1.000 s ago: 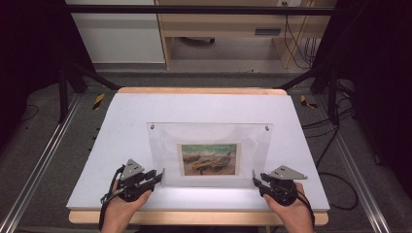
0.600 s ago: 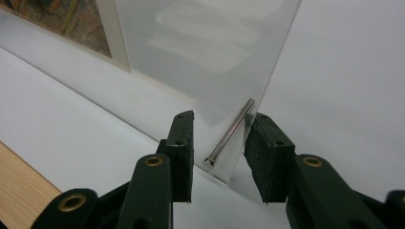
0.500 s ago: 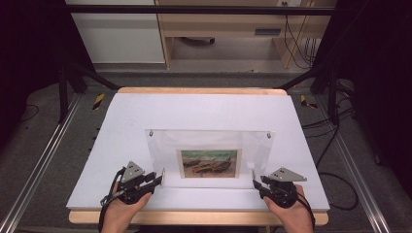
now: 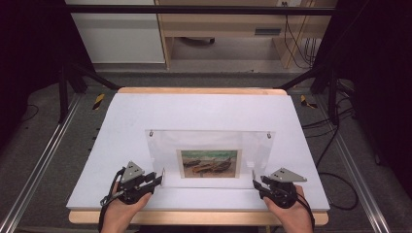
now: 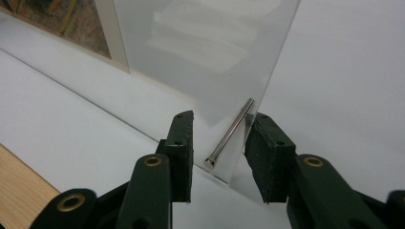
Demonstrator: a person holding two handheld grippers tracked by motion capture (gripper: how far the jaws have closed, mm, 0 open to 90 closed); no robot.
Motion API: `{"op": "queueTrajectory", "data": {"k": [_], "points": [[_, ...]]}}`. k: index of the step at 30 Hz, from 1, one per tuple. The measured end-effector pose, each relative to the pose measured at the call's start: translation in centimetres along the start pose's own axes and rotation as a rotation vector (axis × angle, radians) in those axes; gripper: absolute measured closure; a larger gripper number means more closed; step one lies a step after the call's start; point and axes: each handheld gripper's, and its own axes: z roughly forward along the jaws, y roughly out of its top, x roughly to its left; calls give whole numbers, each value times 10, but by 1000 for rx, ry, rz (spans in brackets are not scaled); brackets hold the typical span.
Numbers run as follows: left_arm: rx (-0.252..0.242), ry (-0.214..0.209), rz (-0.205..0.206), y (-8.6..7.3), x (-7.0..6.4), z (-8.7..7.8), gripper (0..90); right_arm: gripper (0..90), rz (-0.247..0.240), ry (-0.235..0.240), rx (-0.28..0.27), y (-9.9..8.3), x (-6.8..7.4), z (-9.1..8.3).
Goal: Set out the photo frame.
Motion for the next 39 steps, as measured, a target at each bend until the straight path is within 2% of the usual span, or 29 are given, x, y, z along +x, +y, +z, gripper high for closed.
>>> {"op": "queueTrajectory", "data": {"k": [7,9,12,14,15,17,18,19,20,24,30,39], "points": [[-2,-10,-2,0,2,0,681,614,2,2,-3,0,0,1],[-2,-18,-8,0,2,1,666,579,8,4,-16,0,0,1],[1,-7,3,-1,1,2,557,474,15,-1,-31,2,1,0],[-11,-1,8,0,0,3,464,354,10,-12,-28,2,1,0],[-11,-1,8,0,0,3,437,354,10,-12,-28,2,1,0],[-11,0,21,0,0,2,412,290,1,-18,-25,2,0,0],[-13,-7,21,1,0,3,349,237,-6,-30,-32,2,-2,0],[-13,-7,21,1,0,3,318,237,-6,-30,-32,2,-2,0],[-14,-13,20,1,0,3,318,207,6,-35,-34,2,-2,-1],[-33,-21,25,2,0,2,234,130,-9,-46,-52,3,-4,-1],[-63,-44,19,4,0,1,122,88,-21,-57,-65,3,-5,-3],[-79,-66,40,4,1,-1,86,81,-14,-60,-76,3,-6,-5]]}}
